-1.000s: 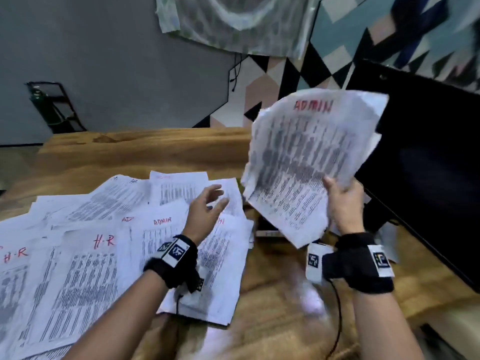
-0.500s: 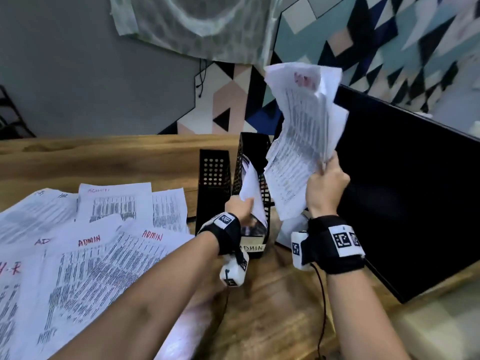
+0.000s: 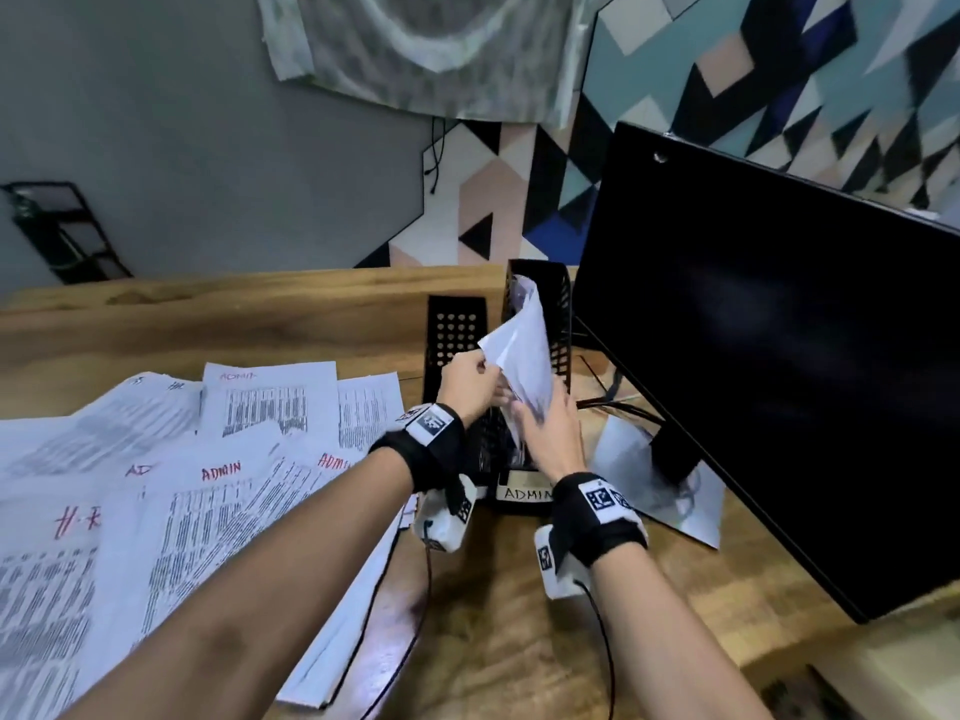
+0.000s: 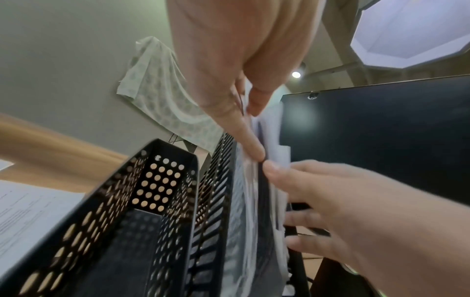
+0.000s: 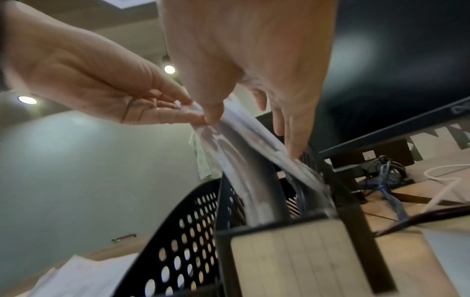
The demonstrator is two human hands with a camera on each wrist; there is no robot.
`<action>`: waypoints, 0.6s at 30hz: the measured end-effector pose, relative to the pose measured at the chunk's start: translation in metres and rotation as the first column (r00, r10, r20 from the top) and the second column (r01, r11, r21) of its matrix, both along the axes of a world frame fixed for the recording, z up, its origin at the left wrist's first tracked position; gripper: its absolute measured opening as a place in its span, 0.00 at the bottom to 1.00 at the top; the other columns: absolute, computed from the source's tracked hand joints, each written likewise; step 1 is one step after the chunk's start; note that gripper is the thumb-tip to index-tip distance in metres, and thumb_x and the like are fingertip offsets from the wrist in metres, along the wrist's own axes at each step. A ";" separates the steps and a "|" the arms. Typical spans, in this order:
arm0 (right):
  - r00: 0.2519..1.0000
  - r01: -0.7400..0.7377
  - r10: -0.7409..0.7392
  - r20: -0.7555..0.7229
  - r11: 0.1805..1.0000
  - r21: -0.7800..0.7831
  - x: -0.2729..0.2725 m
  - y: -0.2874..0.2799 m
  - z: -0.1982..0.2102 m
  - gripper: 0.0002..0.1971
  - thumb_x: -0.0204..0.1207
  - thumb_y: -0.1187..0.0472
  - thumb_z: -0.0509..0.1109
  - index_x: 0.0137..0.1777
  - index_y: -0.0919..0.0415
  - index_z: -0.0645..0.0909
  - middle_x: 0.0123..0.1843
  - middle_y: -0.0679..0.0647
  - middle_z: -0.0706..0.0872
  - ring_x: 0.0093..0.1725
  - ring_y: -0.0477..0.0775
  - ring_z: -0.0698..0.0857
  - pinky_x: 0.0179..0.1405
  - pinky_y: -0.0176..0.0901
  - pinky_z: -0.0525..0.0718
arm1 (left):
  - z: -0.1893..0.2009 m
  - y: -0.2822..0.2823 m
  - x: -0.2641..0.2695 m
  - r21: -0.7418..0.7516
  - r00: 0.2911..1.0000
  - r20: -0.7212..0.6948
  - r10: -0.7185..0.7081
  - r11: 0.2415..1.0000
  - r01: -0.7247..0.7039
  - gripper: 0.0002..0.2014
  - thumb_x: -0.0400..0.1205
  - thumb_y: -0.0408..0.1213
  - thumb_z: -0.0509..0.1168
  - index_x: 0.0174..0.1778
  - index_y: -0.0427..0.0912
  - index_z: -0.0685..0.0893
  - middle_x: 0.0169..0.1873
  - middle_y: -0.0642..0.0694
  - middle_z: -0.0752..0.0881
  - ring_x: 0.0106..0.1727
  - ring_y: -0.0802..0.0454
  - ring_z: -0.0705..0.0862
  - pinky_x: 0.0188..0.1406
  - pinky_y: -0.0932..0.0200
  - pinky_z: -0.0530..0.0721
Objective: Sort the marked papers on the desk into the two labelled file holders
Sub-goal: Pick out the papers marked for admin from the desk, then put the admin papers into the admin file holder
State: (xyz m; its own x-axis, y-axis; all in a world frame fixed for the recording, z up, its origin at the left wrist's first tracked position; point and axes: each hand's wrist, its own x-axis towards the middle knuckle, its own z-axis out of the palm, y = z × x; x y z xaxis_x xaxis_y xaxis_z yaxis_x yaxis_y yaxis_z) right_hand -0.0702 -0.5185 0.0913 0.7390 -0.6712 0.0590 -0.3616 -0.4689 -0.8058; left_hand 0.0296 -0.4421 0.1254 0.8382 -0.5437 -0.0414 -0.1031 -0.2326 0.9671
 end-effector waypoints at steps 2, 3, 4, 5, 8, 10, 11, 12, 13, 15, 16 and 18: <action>0.999 0.038 -0.040 -0.025 0.997 -0.068 -0.004 -0.002 -0.013 0.29 0.79 0.60 0.63 0.78 0.65 0.60 0.74 0.66 0.68 0.73 0.63 0.68 0.70 0.45 0.66 | -0.006 0.003 -0.001 -0.057 0.998 -0.026 -0.064 0.996 0.062 0.06 0.82 0.29 0.55 0.44 0.36 0.77 0.40 0.32 0.82 0.34 0.43 0.86 0.31 0.63 0.89; 0.998 0.054 -0.058 -0.040 0.993 -0.102 -0.005 -0.004 -0.019 0.26 0.79 0.63 0.63 0.76 0.66 0.62 0.72 0.67 0.69 0.72 0.65 0.70 0.69 0.46 0.67 | -0.007 0.005 -0.003 -0.068 0.994 -0.041 -0.101 0.993 0.098 0.06 0.82 0.29 0.56 0.46 0.34 0.78 0.42 0.33 0.82 0.37 0.44 0.86 0.33 0.64 0.88; 0.996 0.069 -0.075 -0.044 0.990 -0.125 -0.007 -0.006 -0.025 0.25 0.78 0.65 0.62 0.75 0.66 0.64 0.70 0.68 0.70 0.70 0.67 0.71 0.68 0.47 0.68 | -0.008 0.009 -0.004 -0.056 0.990 -0.049 -0.131 0.990 0.128 0.08 0.82 0.30 0.57 0.50 0.32 0.79 0.43 0.35 0.82 0.40 0.45 0.86 0.36 0.63 0.87; 0.994 0.093 -0.100 -0.043 0.986 -0.140 -0.007 -0.005 -0.029 0.24 0.78 0.67 0.62 0.74 0.67 0.66 0.69 0.69 0.70 0.69 0.68 0.71 0.68 0.49 0.69 | -0.009 0.015 -0.003 -0.046 0.987 -0.050 -0.153 0.987 0.151 0.10 0.82 0.30 0.57 0.56 0.33 0.79 0.46 0.38 0.83 0.42 0.46 0.85 0.39 0.63 0.85; 0.967 0.250 -0.226 0.119 0.934 -0.256 -0.008 0.018 -0.037 0.20 0.74 0.73 0.63 0.66 0.70 0.74 0.64 0.72 0.73 0.64 0.71 0.73 0.65 0.49 0.67 | -0.016 0.048 -0.004 0.008 0.991 0.008 -0.131 0.991 0.131 0.16 0.82 0.31 0.59 0.66 0.40 0.77 0.55 0.43 0.83 0.50 0.45 0.85 0.52 0.53 0.84; 0.946 0.276 -0.181 0.268 0.886 -0.374 -0.005 0.051 -0.045 0.14 0.72 0.73 0.63 0.58 0.71 0.79 0.57 0.72 0.78 0.58 0.68 0.75 0.59 0.44 0.66 | -0.036 0.086 0.003 0.094 0.993 0.101 -0.065 0.994 0.056 0.16 0.82 0.31 0.60 0.66 0.38 0.78 0.61 0.39 0.83 0.58 0.42 0.84 0.61 0.51 0.80; 0.957 0.208 -0.100 0.271 0.889 -0.407 -0.004 0.068 -0.053 0.13 0.72 0.71 0.62 0.55 0.71 0.80 0.55 0.71 0.79 0.56 0.67 0.76 0.58 0.44 0.67 | -0.050 0.106 0.008 0.144 0.991 0.128 -0.034 0.989 0.015 0.15 0.82 0.30 0.60 0.65 0.36 0.79 0.62 0.37 0.83 0.60 0.41 0.83 0.61 0.54 0.79; 0.978 0.087 -0.002 0.208 0.913 -0.398 -0.001 0.087 -0.067 0.13 0.73 0.70 0.60 0.54 0.69 0.81 0.53 0.70 0.79 0.55 0.66 0.77 0.57 0.44 0.68 | -0.067 0.133 0.014 0.219 0.991 0.135 0.004 0.975 -0.034 0.15 0.82 0.29 0.60 0.64 0.35 0.79 0.62 0.36 0.83 0.61 0.40 0.83 0.60 0.56 0.78; 0.991 -0.049 0.087 0.100 0.941 -0.336 0.002 0.102 -0.081 0.13 0.74 0.70 0.59 0.54 0.68 0.81 0.54 0.68 0.80 0.56 0.67 0.77 0.57 0.45 0.69 | -0.083 0.158 0.021 0.302 0.990 0.138 0.034 0.950 -0.075 0.15 0.81 0.29 0.59 0.64 0.34 0.79 0.64 0.35 0.82 0.61 0.40 0.83 0.59 0.57 0.78; 0.963 -0.248 0.228 -0.145 0.958 -0.143 0.010 0.133 -0.110 0.14 0.76 0.70 0.60 0.59 0.66 0.79 0.59 0.67 0.79 0.61 0.67 0.77 0.61 0.49 0.71 | -0.116 0.214 0.036 0.470 0.985 0.127 0.115 0.868 -0.162 0.16 0.82 0.29 0.60 0.66 0.35 0.79 0.67 0.34 0.79 0.61 0.38 0.83 0.60 0.56 0.78; 0.935 -0.271 0.253 -0.247 0.962 -0.041 0.013 0.144 -0.121 0.14 0.77 0.69 0.62 0.62 0.66 0.77 0.61 0.67 0.79 0.64 0.67 0.75 0.64 0.50 0.70 | -0.128 0.240 0.043 0.550 0.977 0.131 0.167 0.808 -0.212 0.17 0.81 0.30 0.60 0.66 0.36 0.79 0.68 0.34 0.78 0.62 0.38 0.82 0.61 0.53 0.79; 0.888 -0.233 0.255 -0.384 0.967 0.103 0.020 0.165 -0.137 0.18 0.78 0.63 0.64 0.67 0.67 0.73 0.66 0.68 0.77 0.69 0.67 0.72 0.68 0.52 0.69 | -0.149 0.289 0.055 0.691 0.955 0.162 0.249 0.662 -0.289 0.17 0.81 0.32 0.59 0.67 0.38 0.78 0.69 0.35 0.77 0.65 0.37 0.79 0.64 0.49 0.79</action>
State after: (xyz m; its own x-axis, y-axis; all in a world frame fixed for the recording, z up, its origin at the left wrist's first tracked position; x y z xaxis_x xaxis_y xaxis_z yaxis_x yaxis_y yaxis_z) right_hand -0.0500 -0.3539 -0.0458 0.8358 -0.4609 -0.2984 -0.5318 -0.5440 -0.6490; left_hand 0.0850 -0.1533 -0.0233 0.9552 -0.1223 -0.2695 0.0315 -0.8633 0.5037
